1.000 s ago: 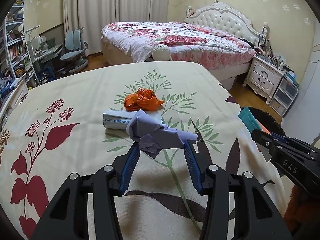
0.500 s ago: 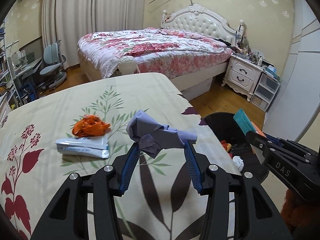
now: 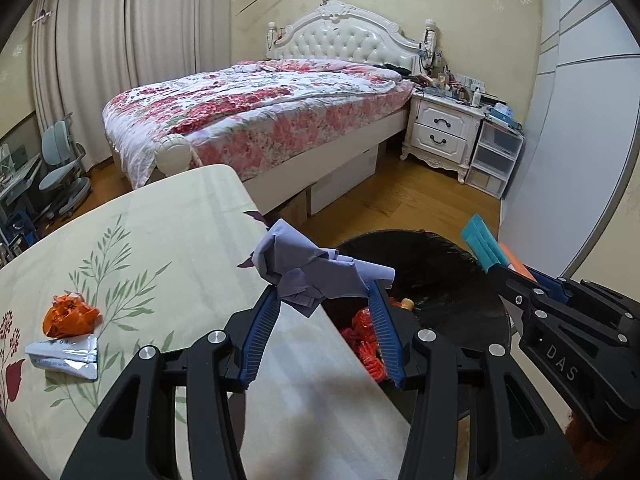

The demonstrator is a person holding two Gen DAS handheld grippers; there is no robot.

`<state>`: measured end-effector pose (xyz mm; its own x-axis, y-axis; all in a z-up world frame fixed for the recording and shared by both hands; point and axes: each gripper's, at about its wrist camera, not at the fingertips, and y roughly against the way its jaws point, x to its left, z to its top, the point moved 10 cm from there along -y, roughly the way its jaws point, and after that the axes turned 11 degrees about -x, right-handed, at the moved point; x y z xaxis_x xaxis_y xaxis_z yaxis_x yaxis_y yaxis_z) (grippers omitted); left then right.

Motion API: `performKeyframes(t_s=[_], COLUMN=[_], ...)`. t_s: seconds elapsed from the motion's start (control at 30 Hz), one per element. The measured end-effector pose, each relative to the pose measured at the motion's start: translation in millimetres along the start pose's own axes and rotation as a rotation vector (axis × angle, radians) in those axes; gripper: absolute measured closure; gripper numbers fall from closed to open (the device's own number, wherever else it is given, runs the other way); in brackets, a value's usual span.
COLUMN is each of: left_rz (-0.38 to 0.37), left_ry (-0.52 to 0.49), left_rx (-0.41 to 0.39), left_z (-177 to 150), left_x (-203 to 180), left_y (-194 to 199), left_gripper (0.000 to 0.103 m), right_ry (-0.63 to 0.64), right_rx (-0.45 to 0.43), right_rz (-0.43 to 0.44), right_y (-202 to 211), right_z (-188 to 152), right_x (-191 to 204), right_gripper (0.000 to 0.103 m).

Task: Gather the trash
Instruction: 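Carry the cloth with the left tool while the right tool carries marker and paper to the bin, then open the left tool over the bin while the right tool releases marker and paper, then move both open tools back toward the toothpaste tube and orange bag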

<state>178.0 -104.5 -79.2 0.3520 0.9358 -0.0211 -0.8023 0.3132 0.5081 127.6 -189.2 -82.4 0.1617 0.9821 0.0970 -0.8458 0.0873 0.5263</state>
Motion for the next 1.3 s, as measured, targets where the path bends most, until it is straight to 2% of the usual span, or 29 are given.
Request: performKeyframes(t_s=[0.3, 0.77, 0.83, 0.9, 1.03, 1.17, 1.23, 1.3], left_rz=[0.002, 0.006, 0.009, 0.015, 0.024, 0.045, 0.059, 0.071], left_ry=[-0.041, -0.07, -0.075, -0.071, -0.065, -0.061, -0.053, -0.047], left_rx=[0.015, 0.048, 0.054, 0.053, 0.046, 0.039, 0.043, 0.043], left_z=[2.6, -2.6, -3.1, -3.0, -1.6, 0.5, 1.4, 1.9], left_x=[-17.9, -29.2, -30.0, -29.2, -26.3, -22.2, -18.3, -14.3], left_y=[-26.9, -42.8, -45.1, -45.1, -42.7, -40.0, -38.8, -36.3], left_gripper=[0.055, 0.054, 0.051, 0.038, 0.029, 0.022, 0.021, 0.018], right_ry=[-0.025, -0.041, -0.044, -0.05, -0.055, -0.059, -0.06, -0.056], right_rx=[0.009, 0.027, 0.026, 0.027, 0.026, 0.007, 0.001, -0.006], right_rz=[-0.035, -0.054, -0.058, -0.058, -0.074, -0.098, -0.106, -0.113], right_y=[-13.3, -24.4, -25.6, -26.3, -26.2, -22.3, -20.0, -18.4], right_z=[-5.5, -12.0, -12.1, -13.0, -14.4, -12.6, -11.0, -9.3], right_x=[-25.6, -38.0, -39.5, -40.2, -43.3, -47.5, -48.8, -50.4], right_gripper=[0.087, 0.085, 0.082, 0.078, 0.076, 0.058, 0.055, 0.044])
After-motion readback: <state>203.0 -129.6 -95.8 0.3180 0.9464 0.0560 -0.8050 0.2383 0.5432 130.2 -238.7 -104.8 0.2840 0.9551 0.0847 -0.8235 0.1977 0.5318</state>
